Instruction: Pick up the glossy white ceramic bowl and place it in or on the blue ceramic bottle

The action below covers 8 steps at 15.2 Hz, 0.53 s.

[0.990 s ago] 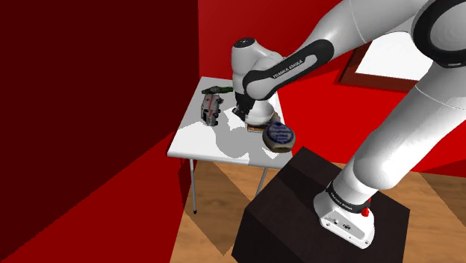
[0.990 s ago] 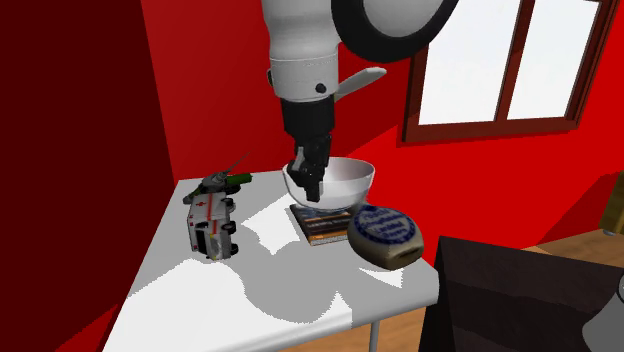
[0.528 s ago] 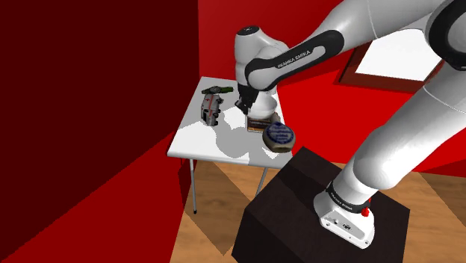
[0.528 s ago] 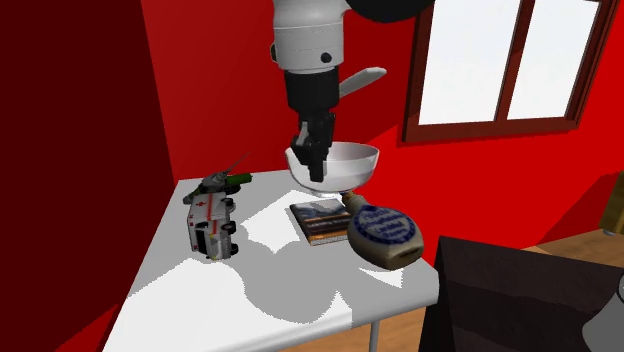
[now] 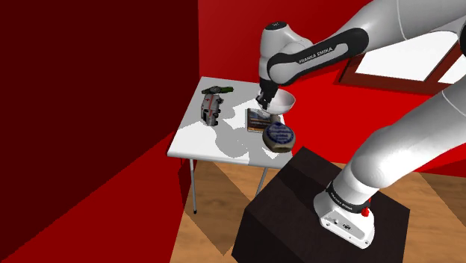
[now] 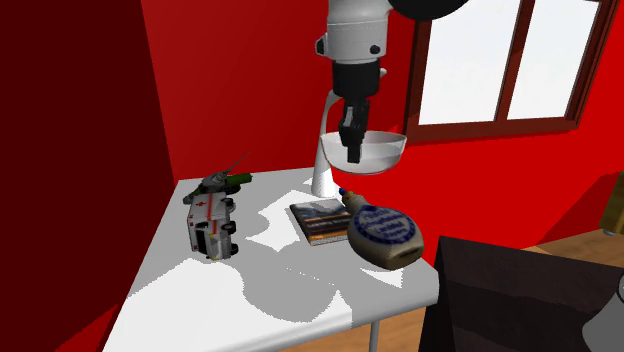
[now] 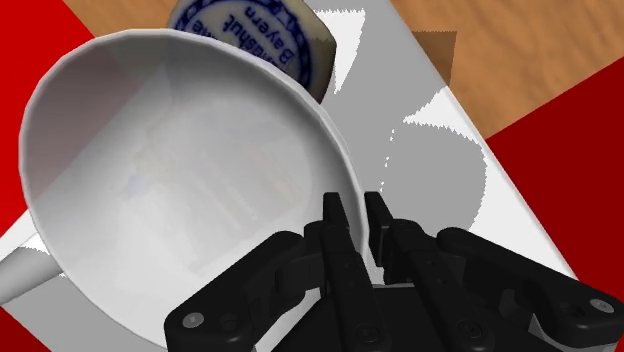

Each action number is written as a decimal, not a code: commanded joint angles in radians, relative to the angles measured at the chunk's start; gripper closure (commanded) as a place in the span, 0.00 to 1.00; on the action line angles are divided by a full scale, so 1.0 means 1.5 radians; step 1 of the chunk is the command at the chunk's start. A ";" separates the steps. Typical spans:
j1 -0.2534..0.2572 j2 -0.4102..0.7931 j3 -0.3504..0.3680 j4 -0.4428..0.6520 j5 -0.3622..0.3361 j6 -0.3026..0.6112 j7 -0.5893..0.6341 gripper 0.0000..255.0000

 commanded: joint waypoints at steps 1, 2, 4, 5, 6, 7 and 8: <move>-0.018 -0.031 -0.027 -0.027 -0.008 0.006 -0.040 1.00; -0.026 -0.042 -0.039 -0.036 -0.012 0.007 -0.057 1.00; -0.041 -0.064 -0.063 -0.051 -0.021 0.008 -0.089 1.00; -0.049 -0.073 -0.075 -0.057 -0.026 0.009 -0.106 1.00; -0.058 -0.082 -0.087 -0.063 -0.031 0.009 -0.123 1.00; -0.060 -0.084 -0.090 -0.064 -0.032 0.010 -0.127 1.00; -0.060 -0.079 -0.090 -0.069 -0.035 0.020 -0.124 1.00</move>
